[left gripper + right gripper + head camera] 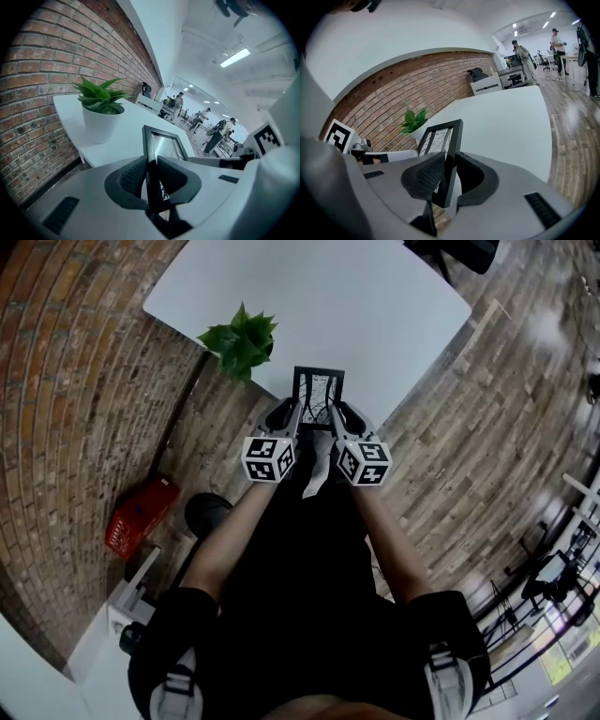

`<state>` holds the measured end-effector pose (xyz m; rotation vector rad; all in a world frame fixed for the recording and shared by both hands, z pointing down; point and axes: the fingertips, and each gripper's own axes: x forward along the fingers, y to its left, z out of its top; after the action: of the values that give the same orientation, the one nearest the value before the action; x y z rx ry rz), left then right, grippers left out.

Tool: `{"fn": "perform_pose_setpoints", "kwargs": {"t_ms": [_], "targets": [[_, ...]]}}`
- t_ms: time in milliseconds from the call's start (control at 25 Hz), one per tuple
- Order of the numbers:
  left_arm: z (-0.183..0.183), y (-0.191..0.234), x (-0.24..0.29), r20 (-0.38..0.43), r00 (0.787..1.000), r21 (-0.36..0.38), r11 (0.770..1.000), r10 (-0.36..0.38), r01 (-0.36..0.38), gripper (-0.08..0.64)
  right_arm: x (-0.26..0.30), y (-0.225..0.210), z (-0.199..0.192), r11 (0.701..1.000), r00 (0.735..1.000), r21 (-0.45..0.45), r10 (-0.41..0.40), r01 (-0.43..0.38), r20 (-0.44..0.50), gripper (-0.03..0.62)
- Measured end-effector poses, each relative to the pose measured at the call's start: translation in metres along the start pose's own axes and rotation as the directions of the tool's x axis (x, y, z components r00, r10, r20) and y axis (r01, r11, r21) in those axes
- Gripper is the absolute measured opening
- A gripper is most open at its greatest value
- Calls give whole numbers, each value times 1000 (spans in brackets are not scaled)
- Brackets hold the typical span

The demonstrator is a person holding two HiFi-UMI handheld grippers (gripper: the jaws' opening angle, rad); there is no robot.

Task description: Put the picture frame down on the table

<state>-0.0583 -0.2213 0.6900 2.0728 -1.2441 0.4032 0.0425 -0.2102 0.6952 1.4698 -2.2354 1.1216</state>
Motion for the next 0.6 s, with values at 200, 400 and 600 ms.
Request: {"fn": "perform_pose_setpoints", "kwargs": {"t_ms": [200, 400, 600], "targets": [[-7, 5, 11, -28, 1000, 1, 1000, 6, -6, 80, 11, -8, -5, 1000, 1000, 4, -13, 13, -22, 72], [-11, 12, 21, -47, 999, -4, 1000, 5, -5, 80, 22, -15, -8, 1000, 999, 14, -22, 23, -33, 72], [-16, 21, 29, -68, 998, 5, 1000, 14, -14, 80, 33, -17, -14, 1000, 998, 6, -29, 30, -59, 72]]}}
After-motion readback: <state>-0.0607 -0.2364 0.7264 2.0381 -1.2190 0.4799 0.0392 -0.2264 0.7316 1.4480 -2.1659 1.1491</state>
